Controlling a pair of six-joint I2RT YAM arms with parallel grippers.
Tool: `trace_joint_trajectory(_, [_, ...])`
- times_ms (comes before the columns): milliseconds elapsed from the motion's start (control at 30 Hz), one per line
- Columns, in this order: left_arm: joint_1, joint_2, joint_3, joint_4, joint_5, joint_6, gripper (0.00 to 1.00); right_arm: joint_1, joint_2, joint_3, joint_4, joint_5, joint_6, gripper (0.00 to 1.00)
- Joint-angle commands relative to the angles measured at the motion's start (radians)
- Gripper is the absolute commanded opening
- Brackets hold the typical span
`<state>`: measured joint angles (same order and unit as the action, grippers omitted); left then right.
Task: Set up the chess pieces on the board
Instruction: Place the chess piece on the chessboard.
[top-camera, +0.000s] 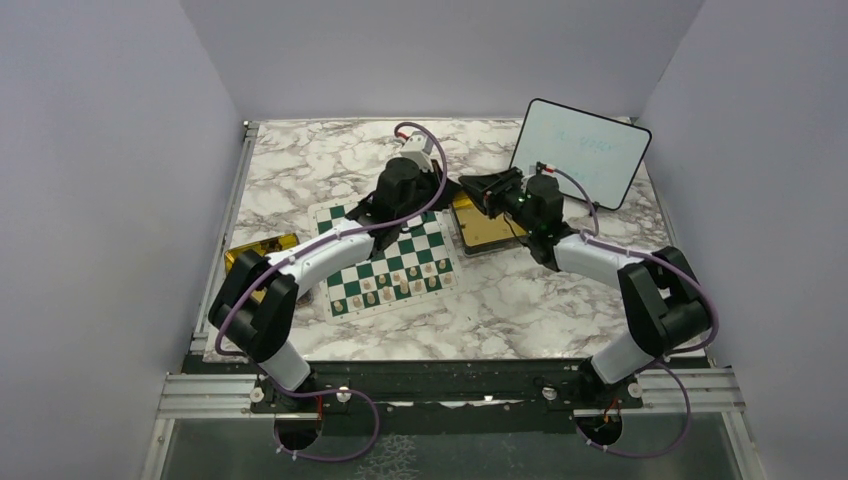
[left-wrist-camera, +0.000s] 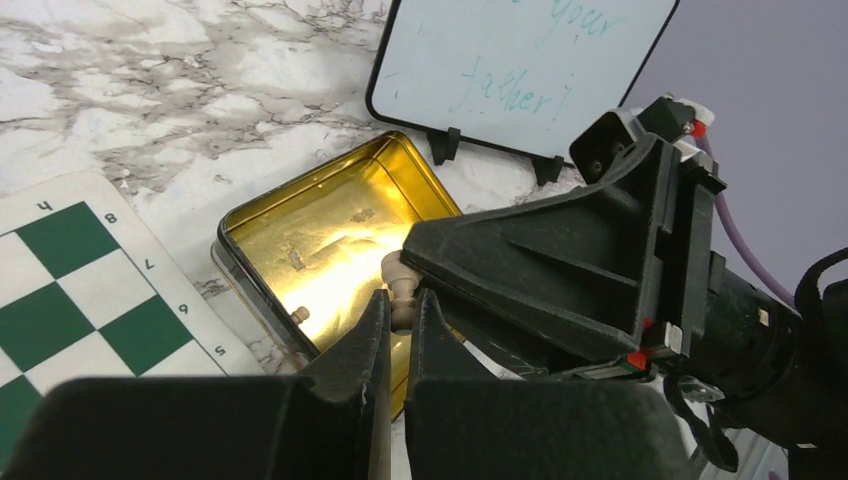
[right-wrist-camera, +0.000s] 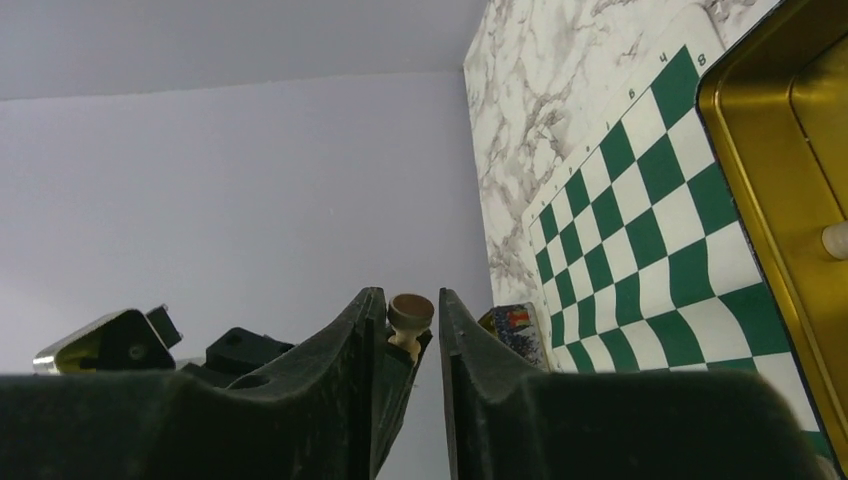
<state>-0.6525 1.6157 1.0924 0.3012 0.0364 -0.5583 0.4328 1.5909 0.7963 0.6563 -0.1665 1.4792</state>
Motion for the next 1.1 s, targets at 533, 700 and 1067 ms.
trace_joint_trajectory(533, [0.158,-0.281,0.172,-0.916,0.133,0.263,0.00,0.006,-0.351,-0.145,-0.240,-0.104,-0.622,0.74])
trace_joint_trajectory(700, [0.249,-0.336,0.140,-1.090,0.137,0.263,0.00,0.006,-0.451,-0.166,-0.352,-0.113,-0.770,1.00])
trace_joint_trajectory(1067, [0.298,-0.263,0.065,-1.251,0.080,0.173,0.00,0.006,-0.523,-0.212,-0.425,-0.139,-0.854,1.00])
